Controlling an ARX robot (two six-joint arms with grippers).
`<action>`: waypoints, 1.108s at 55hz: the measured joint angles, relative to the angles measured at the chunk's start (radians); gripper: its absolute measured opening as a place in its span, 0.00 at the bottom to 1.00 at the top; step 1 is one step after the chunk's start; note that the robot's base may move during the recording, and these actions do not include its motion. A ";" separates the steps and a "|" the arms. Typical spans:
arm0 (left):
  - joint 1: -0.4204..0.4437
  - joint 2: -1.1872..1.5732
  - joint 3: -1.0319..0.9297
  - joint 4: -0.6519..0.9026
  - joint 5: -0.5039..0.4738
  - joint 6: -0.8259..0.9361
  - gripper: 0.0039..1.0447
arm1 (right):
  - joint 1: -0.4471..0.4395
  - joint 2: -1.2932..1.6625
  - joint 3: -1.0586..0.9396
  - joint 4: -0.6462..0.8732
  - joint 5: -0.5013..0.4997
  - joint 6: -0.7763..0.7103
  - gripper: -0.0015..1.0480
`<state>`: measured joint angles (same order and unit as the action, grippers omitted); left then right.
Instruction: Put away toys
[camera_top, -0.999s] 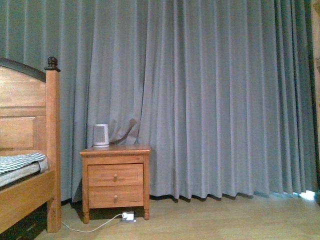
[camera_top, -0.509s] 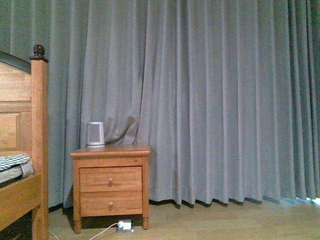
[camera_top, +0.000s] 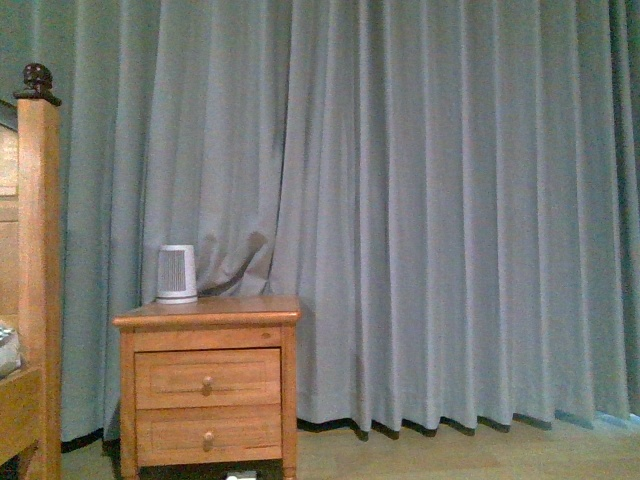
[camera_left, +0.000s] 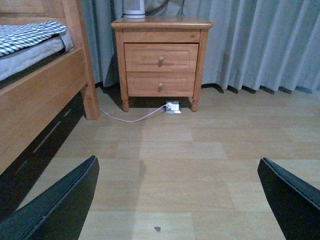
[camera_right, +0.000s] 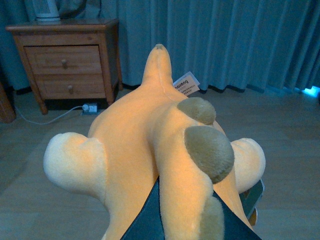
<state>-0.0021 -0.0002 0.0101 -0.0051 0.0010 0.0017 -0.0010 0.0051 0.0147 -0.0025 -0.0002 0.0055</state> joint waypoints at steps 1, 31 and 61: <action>0.000 0.000 0.000 0.000 0.000 0.000 0.94 | 0.000 0.000 0.000 0.000 0.000 0.000 0.06; 0.000 0.000 0.000 0.000 0.000 0.000 0.94 | 0.000 0.000 0.000 0.000 0.000 0.000 0.06; 0.001 0.000 0.000 0.000 0.000 0.000 0.94 | 0.000 0.001 0.000 0.000 0.000 0.000 0.06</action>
<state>-0.0010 0.0002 0.0101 -0.0051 0.0013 0.0017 -0.0010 0.0059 0.0147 -0.0025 -0.0006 0.0055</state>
